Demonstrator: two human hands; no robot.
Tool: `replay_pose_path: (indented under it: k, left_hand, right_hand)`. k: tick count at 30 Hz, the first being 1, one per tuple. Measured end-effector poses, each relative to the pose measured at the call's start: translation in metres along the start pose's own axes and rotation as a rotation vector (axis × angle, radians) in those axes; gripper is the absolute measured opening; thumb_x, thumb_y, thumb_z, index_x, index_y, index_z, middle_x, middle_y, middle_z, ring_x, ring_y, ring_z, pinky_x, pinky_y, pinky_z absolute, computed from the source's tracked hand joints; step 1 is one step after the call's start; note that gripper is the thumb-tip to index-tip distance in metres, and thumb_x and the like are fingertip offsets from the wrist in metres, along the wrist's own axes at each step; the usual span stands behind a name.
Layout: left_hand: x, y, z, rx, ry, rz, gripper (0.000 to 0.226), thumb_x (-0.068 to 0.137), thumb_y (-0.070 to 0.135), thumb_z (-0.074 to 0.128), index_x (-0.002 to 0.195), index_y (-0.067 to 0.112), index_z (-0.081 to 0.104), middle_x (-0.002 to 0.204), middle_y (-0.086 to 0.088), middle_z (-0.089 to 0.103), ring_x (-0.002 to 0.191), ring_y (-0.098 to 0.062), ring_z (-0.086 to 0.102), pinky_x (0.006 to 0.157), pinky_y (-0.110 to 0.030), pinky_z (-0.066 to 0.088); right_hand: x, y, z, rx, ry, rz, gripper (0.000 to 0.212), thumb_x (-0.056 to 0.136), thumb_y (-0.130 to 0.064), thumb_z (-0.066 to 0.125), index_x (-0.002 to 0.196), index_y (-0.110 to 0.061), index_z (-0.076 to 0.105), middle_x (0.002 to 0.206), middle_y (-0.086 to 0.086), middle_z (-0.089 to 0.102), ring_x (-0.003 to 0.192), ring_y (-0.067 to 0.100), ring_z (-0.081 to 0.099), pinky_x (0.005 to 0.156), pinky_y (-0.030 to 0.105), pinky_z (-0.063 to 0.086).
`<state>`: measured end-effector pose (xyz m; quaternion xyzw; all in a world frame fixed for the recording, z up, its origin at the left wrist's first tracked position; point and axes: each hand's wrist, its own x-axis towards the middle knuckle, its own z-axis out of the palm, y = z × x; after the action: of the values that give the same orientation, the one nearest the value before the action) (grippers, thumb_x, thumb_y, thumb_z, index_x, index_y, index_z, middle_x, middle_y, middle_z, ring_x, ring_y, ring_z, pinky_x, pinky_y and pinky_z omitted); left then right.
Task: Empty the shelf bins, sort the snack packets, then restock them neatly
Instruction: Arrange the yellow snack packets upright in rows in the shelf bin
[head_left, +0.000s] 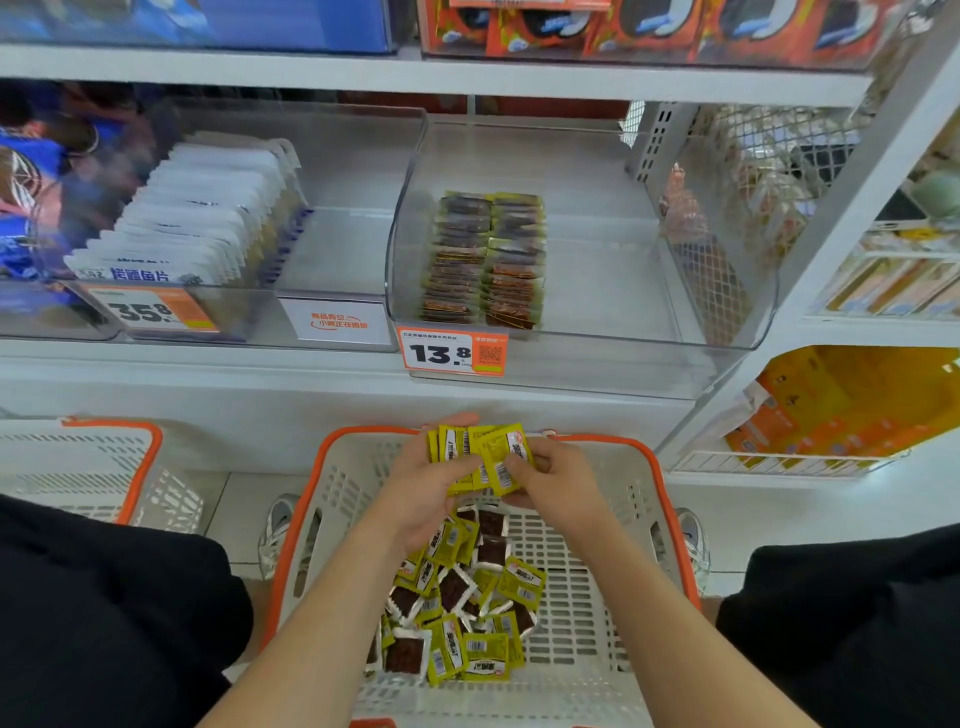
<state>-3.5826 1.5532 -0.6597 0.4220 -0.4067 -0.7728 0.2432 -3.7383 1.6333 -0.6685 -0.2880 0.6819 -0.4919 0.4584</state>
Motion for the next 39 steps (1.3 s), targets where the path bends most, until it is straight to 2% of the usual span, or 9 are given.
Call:
replay_pose_path:
  k: [5, 9, 13, 17, 21, 26, 28, 35, 39]
  left_hand:
    - [0.004, 0.006, -0.006, -0.117, -0.071, -0.198, 0.037, 0.103, 0.012, 0.042, 0.133, 0.003, 0.061, 0.137, -0.028, 0.063, 0.113, -0.04, 0.065, 0.104, -0.06, 0.05]
    - [0.003, 0.006, -0.016, -0.048, -0.195, -0.364, 0.062, 0.109, 0.05, 0.041, 0.144, 0.001, 0.056, 0.134, -0.035, 0.058, 0.115, -0.048, 0.059, 0.103, -0.058, 0.049]
    - [-0.001, 0.001, -0.023, 0.09, -0.338, -0.436, 0.079, 0.102, 0.07, 0.041, 0.139, 0.004, 0.062, 0.134, -0.036, 0.061, 0.125, -0.054, 0.06, 0.105, -0.057, 0.052]
    - [0.0, -0.006, -0.034, 0.128, -0.377, -0.399, 0.054, 0.102, 0.056, 0.055, 0.142, 0.021, 0.061, 0.119, -0.023, 0.068, 0.11, -0.039, 0.065, 0.104, -0.058, 0.053]
    - [0.012, -0.024, -0.049, 0.129, -0.334, -0.369, 0.043, 0.101, 0.026, 0.069, 0.143, 0.024, 0.061, 0.114, -0.019, 0.067, 0.104, -0.036, 0.067, 0.101, -0.057, 0.055]
    - [0.03, -0.061, -0.066, 0.289, -0.086, -0.326, 0.035, 0.093, 0.01, 0.078, 0.125, 0.015, 0.066, 0.101, -0.018, 0.067, 0.091, -0.031, 0.065, 0.098, -0.062, 0.054]
    - [0.035, -0.073, -0.072, 0.285, -0.109, -0.372, 0.033, 0.09, 0.013, 0.082, 0.12, 0.021, 0.071, 0.101, -0.015, 0.07, 0.092, -0.031, 0.067, 0.093, -0.056, 0.057]
    - [0.051, -0.095, -0.068, 0.187, -0.102, -0.468, 0.033, 0.096, 0.001, 0.068, 0.122, 0.02, 0.071, 0.11, -0.017, 0.069, 0.098, -0.032, 0.067, 0.088, -0.047, 0.055]
    - [0.056, -0.102, -0.071, 0.179, -0.106, -0.492, 0.03, 0.099, 0.007, 0.068, 0.126, 0.021, 0.069, 0.11, -0.016, 0.068, 0.098, -0.031, 0.066, 0.091, -0.048, 0.055]
  right_hand:
    - [0.007, -0.004, -0.012, -0.329, 0.007, -0.238, 0.016, 0.096, -0.008, 0.069, 0.1, -0.02, 0.079, 0.09, -0.002, 0.079, 0.085, 0.015, 0.075, 0.075, 0.037, 0.061]
    - [0.007, -0.019, -0.014, -0.604, -0.229, -0.431, 0.022, 0.093, -0.007, 0.071, 0.108, -0.021, 0.079, 0.102, -0.011, 0.076, 0.095, 0.003, 0.068, 0.086, 0.025, 0.052]
    - [0.008, -0.019, 0.002, -0.794, -0.352, -0.503, 0.029, 0.085, -0.008, 0.074, 0.102, -0.031, 0.08, 0.105, -0.006, 0.059, 0.094, 0.011, 0.059, 0.088, 0.032, 0.049]
    - [0.007, -0.008, 0.009, -0.673, -0.293, -0.462, 0.036, 0.071, -0.017, 0.087, 0.103, -0.026, 0.075, 0.096, -0.007, 0.069, 0.088, 0.01, 0.065, 0.082, 0.04, 0.057]
    - [0.02, 0.016, 0.007, -0.5, -0.231, -0.201, 0.056, 0.068, -0.026, 0.096, 0.115, -0.025, 0.065, 0.098, -0.01, 0.071, 0.09, 0.006, 0.067, 0.079, 0.024, 0.056]
    - [0.054, 0.094, -0.011, -0.807, -0.206, 0.135, 0.013, 0.095, -0.015, 0.069, 0.107, -0.014, 0.075, 0.099, -0.002, 0.069, 0.098, 0.02, 0.068, 0.086, 0.03, 0.054]
    - [0.058, 0.133, -0.015, -0.981, -0.228, 0.211, 0.017, 0.097, -0.012, 0.06, 0.105, -0.01, 0.074, 0.103, 0.008, 0.072, 0.099, 0.028, 0.069, 0.084, 0.036, 0.055]
    - [0.034, 0.226, 0.009, -1.285, -0.197, 0.134, 0.046, 0.094, -0.015, 0.067, 0.137, -0.019, 0.051, 0.132, 0.009, 0.058, 0.125, 0.034, 0.052, 0.097, 0.045, 0.049]
    - [0.039, 0.235, 0.015, -1.155, -0.184, 0.133, 0.034, 0.089, -0.009, 0.067, 0.121, -0.021, 0.063, 0.116, 0.006, 0.055, 0.106, 0.033, 0.06, 0.085, 0.04, 0.049]
